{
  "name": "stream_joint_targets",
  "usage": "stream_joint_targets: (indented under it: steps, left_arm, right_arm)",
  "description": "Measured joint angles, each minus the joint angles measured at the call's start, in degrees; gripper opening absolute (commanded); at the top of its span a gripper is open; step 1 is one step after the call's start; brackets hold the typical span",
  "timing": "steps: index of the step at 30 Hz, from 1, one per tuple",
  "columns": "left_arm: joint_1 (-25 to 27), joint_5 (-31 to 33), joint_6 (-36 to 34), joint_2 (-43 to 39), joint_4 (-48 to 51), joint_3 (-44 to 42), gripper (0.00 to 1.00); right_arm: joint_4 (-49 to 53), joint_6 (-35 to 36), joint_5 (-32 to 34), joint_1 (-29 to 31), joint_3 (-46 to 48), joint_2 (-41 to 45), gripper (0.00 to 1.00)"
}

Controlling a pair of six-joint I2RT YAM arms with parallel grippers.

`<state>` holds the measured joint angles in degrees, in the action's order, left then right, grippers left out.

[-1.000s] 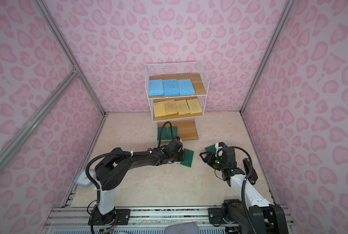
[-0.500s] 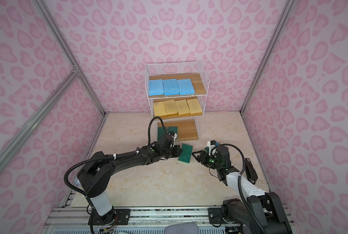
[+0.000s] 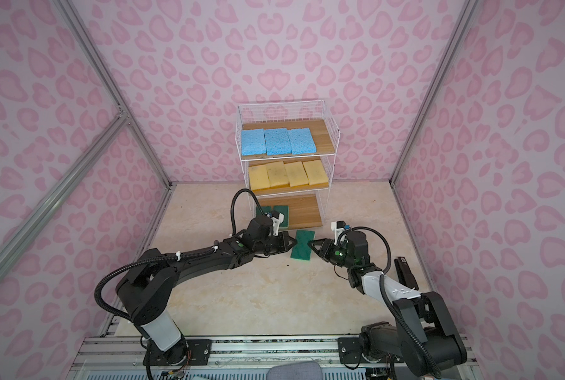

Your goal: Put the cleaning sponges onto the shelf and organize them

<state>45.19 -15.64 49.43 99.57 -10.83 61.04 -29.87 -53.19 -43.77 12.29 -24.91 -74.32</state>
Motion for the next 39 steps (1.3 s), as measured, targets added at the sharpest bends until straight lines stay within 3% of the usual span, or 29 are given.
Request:
stream_joint_targets:
  steps: [1, 4, 6, 8, 19, 27, 39]
  left_arm:
    - [-0.1, 0.0, 0.2, 0.0, -0.3, -0.1, 0.15]
    - [-0.6, -0.6, 0.2, 0.0, -1.1, -0.2, 0.56]
    - [-0.7, -0.9, 0.3, -0.3, -1.3, -0.6, 0.77]
    - [-0.9, -0.6, -0.3, -1.8, -0.7, -1.6, 0.92]
    - [-2.9, 11.0, -7.7, -18.1, 8.2, -12.2, 0.94]
    - [-3.5, 15.5, -10.7, -27.0, 13.3, -20.0, 0.94]
    - [-4.5, 17.1, -12.0, -30.1, 16.5, -22.4, 0.95]
  right_arm:
    - [-0.4, -0.2, -0.1, 0.0, -0.3, -0.5, 0.13]
    - [-0.8, -0.4, -0.1, 0.1, -1.4, -1.8, 0.13]
    - [-0.5, -0.2, 0.2, 0.3, -2.5, -2.6, 0.12]
    - [0.6, 0.8, 0.8, 0.3, -4.2, -3.3, 0.12]
    - [4.0, 6.3, 8.4, 2.1, -14.7, -14.6, 0.13]
    - [1.7, 6.3, 12.6, 3.7, -21.9, -26.0, 0.17]
    - [2.8, 7.8, 16.8, 5.2, -28.5, -34.1, 0.53]
